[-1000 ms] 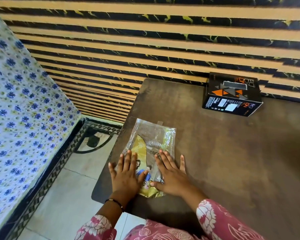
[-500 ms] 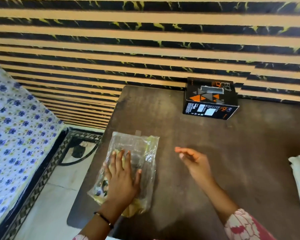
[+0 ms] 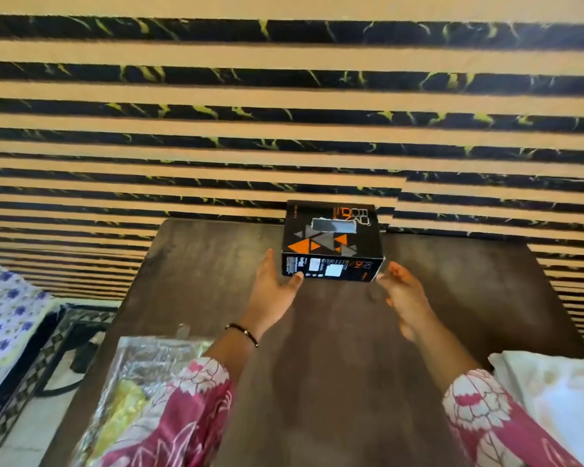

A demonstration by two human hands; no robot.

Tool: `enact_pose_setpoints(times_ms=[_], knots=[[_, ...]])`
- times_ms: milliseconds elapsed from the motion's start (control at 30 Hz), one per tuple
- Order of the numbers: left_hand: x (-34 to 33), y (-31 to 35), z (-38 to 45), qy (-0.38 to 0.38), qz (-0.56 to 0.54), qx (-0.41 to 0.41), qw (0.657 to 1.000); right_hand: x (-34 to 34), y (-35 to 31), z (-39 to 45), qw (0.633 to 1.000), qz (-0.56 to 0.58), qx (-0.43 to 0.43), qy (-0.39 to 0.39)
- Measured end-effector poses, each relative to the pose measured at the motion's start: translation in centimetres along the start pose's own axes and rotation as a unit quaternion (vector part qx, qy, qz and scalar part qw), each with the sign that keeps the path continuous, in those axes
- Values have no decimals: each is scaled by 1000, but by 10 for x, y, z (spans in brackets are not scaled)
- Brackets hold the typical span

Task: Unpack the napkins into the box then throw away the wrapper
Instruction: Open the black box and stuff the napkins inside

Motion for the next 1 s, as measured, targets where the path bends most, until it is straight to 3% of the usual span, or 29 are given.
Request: enact_pose_setpoints(times_ms=[333,700,867,1000], knots=[[-19,10,2,22,-45,-20,999,4,-9,-2,998,-12,30,-49],[-7,-39,-124,13,-11,-3,1000,28,55,-115,995,-37,4,-91],[7,-47,-200,15,3,-61,998,45,94,-164,991,-54,-15,-124],[15,-52,-210,31,8,-69,997,53,98,-184,989,-90,0,-121]])
Point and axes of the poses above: each hand's wrist, its own z-axis towards the middle knuckle, its own x-axis out of the back of the hand, y = z × x, the point moved 7 cm from there along z, towards the middle knuckle, and after that the axes turned 4 degrees about -z, right-handed, at the moved point
